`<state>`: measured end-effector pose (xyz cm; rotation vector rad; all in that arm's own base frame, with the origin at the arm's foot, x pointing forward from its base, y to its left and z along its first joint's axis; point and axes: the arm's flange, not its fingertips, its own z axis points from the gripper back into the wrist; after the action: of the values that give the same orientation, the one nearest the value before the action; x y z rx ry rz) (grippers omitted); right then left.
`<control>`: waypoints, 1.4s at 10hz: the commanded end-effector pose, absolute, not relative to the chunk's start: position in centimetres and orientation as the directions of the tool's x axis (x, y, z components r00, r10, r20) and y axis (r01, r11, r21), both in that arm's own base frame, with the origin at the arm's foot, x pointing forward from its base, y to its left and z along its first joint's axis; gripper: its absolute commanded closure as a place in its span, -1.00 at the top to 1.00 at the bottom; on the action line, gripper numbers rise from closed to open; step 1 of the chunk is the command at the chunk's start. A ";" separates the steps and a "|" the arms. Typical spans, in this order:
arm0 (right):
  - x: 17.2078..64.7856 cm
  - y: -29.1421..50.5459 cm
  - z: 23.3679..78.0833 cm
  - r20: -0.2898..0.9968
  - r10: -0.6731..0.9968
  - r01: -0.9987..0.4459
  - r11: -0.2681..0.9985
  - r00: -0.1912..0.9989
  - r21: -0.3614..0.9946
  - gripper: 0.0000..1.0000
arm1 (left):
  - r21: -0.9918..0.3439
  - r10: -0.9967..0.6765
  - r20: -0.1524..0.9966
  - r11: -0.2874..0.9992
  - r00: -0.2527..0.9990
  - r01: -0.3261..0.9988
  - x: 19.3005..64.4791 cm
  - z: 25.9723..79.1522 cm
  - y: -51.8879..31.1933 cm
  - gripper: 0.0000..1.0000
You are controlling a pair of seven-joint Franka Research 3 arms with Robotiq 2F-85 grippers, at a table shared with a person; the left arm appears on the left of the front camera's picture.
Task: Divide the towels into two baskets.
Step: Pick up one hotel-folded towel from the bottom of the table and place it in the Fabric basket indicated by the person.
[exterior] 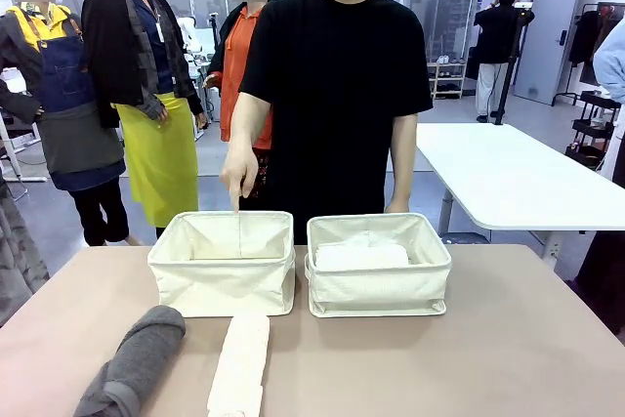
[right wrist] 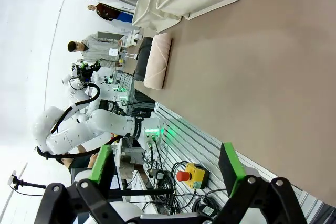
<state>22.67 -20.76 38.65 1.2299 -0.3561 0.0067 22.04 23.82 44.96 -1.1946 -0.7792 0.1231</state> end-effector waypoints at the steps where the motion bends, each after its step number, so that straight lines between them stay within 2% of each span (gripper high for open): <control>1: 22.5 -20.7 38.8 0.277 -0.189 -0.203 0.333 0.942 0.921 1.00 | -0.858 0.477 0.500 0.387 0.722 0.338 21.9 45.0 24.1 1.00; 8: 22.5 -20.7 38.8 0.277 -0.189 -0.203 0.333 0.942 0.921 1.00 | -0.858 0.477 0.500 0.387 0.722 0.338 21.9 45.0 24.1 1.00; 9: 22.5 -20.7 38.8 0.277 -0.189 -0.203 0.333 0.942 0.921 1.00 | -0.867 0.476 0.477 0.394 0.738 0.306 22.0 45.0 23.8 1.00; 13: 22.5 -20.7 38.8 0.277 -0.189 -0.203 0.333 0.942 0.921 1.00 | -0.811 0.296 0.497 0.492 0.816 0.316 23.7 47.2 18.8 1.00; 14: 22.5 -20.7 38.8 0.277 -0.189 -0.203 0.333 0.942 0.921 1.00 | -0.770 0.237 0.485 0.572 0.842 0.282 24.0 47.9 17.3 1.00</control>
<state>22.70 -20.74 38.63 1.2298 -0.3547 0.0068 24.74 19.22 47.26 -1.0771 -0.6498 -0.0221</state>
